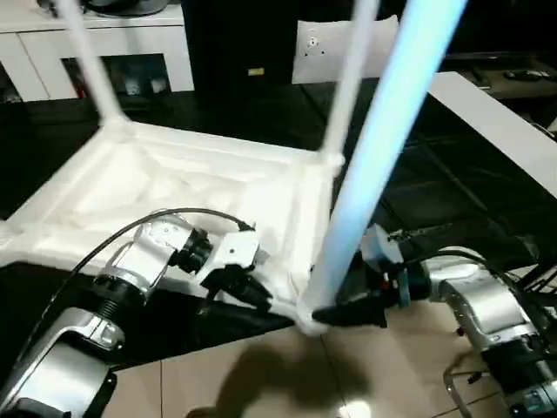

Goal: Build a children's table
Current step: Rotate leg to tighten

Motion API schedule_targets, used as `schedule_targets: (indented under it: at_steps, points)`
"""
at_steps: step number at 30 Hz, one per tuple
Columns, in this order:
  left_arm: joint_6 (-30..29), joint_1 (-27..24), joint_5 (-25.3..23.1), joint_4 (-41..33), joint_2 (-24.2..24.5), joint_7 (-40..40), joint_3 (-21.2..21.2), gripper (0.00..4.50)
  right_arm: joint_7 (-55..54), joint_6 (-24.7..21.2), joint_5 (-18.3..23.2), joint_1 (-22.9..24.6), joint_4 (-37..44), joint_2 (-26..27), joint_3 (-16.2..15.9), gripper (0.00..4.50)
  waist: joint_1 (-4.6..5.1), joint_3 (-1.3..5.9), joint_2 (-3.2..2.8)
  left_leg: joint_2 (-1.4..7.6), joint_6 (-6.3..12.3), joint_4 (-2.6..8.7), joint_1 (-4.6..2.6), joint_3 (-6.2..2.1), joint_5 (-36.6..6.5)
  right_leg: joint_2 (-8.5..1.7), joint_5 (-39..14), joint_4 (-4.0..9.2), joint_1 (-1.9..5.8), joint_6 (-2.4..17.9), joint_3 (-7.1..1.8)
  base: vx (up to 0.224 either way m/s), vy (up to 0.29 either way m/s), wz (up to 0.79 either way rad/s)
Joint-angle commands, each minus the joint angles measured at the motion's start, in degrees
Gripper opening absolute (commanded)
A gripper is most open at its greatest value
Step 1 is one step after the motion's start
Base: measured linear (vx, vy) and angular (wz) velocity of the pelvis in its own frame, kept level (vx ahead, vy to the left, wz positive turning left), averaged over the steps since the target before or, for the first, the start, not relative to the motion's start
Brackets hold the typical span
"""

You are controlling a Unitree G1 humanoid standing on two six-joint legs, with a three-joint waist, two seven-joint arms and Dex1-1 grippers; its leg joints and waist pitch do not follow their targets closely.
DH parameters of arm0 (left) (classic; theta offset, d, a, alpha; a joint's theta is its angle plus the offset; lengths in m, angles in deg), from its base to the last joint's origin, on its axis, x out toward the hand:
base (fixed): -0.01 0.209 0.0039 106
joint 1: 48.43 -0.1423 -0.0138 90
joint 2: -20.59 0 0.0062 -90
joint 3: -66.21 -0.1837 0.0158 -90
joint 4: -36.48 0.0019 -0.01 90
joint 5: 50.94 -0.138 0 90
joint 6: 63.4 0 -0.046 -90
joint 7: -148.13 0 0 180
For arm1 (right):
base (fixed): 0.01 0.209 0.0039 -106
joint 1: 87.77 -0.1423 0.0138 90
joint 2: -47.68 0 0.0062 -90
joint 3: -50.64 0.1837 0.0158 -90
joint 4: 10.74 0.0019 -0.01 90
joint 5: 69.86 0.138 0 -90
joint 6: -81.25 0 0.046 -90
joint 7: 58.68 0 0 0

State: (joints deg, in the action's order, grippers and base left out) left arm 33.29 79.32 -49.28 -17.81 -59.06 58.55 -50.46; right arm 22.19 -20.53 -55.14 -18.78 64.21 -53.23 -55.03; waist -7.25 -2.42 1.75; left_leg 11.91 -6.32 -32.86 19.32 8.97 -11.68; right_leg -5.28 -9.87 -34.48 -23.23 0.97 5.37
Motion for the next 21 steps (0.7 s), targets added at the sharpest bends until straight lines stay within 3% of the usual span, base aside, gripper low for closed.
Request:
schedule_targets:
  at_steps: [1, 5, 15, 18, 21]
  points:
    - [1.3, 0.8, 0.1, -1.6, -0.6, 2.1, -3.5, 0.0, 2.1, 0.1, 0.5, -1.6, -0.6, -0.2, -0.4, 3.53, 0.33, 3.32, 0.26, 1.43, 3.87, 3.41, 0.41, 0.87, -7.3, -2.96, -11.6, 3.43, 3.45, 12.0, -2.96, 0.0, 0.0, 0.0]
    - [2.2, 1.5, 0.9, -1.6, -0.3, 2.1, -5.7, 0.0, 5.5, -0.6, 1.1, -3.2, -2.0, 0.0, -1.8, 3.17, 0.08, 3.3, 0.32, 1.42, 3.2, 3.36, 0.49, 0.83, -7.8, -2.99, -13.5, 3.47, 3.49, 11.2, -2.95, 0.0, 0.0, 0.0]
    - [3.1, 2.7, 2.6, -0.4, 0.7, 2.1, -8.0, 0.0, 9.1, -0.7, 1.5, -4.1, -3.2, 0.5, -3.4, 2.31, -0.45, 3.45, 0.35, 1.32, 2.51, 3.23, 0.51, 0.85, -7.0, -2.87, -12.3, 3.24, 3.51, 10.9, -2.93, 0.0, 0.0, 0.0]
    - [2.4, 2.4, 3.0, -0.5, 0.6, 2.1, -7.6, 0.0, 9.0, -1.5, 2.1, -3.7, -2.7, 0.7, -3.2, 2.22, -0.46, 3.46, 0.33, 1.3, 2.37, 3.2, 0.49, 0.86, -6.8, -2.85, -12.3, 3.22, 3.52, 10.8, -2.95, 0.0, 0.0, 0.0]
    - [-1.1, 1.2, 4.3, -0.7, -0.6, 2.0, -3.7, 0.0, 7.3, -4.1, 3.9, -2.1, -0.1, 1.2, -2.2, 2.17, -0.41, 3.38, 0.19, 1.29, 2.12, 3.25, 0.53, 0.88, -7.0, -2.81, -13.0, 3.38, 3.62, 10.4, -2.99, 0.0, 0.0, 0.0]
